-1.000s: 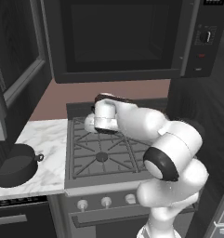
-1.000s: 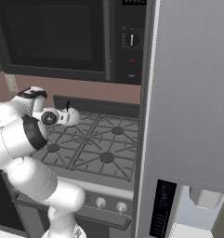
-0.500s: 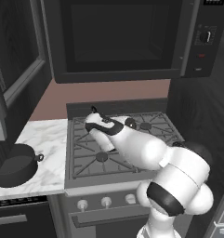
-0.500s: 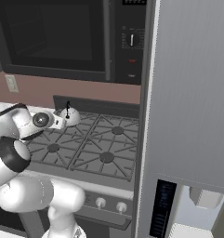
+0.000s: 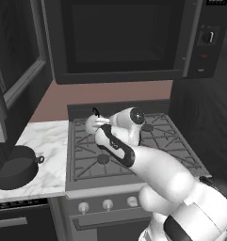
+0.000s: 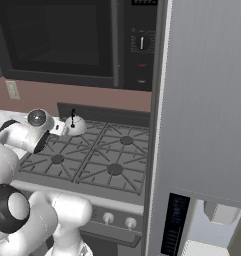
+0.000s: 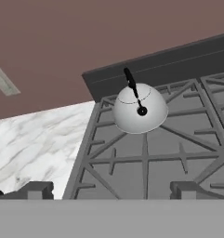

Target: Pick the kettle from the cabinet and place it on a stove burner. Then pick the pot from the counter and place it on another stove burner. Finally, turn both burners on.

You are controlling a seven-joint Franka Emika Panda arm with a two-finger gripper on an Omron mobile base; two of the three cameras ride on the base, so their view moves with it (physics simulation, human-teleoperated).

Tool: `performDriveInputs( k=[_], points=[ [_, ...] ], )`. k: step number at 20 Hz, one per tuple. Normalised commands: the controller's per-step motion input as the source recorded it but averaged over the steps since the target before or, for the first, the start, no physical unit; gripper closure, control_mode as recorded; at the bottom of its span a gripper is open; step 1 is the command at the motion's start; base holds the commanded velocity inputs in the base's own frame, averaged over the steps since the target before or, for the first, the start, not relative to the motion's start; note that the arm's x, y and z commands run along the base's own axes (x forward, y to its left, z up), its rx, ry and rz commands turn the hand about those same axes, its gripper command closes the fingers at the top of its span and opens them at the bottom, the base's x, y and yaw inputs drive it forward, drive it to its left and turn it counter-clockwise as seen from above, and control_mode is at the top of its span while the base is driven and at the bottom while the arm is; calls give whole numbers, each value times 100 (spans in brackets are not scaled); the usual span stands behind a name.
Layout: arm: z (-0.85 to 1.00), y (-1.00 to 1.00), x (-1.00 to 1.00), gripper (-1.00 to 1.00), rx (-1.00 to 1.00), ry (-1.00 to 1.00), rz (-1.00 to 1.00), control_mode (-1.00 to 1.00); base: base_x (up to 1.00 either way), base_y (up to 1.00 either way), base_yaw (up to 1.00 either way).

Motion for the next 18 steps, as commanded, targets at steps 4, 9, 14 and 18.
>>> performDriveInputs(
  k=[4,9,14,18],
  points=[
    [36,-17,-40,-100,0,13,0,-100,0,0,0],
    [20,-15,-39,-100,0,11,0,-100,0,0,0],
    [8,-14,-38,-100,0,9,0,-100,0,0,0],
    [3,-12,-39,-100,0,6,0,-100,0,0,0]
  ],
)
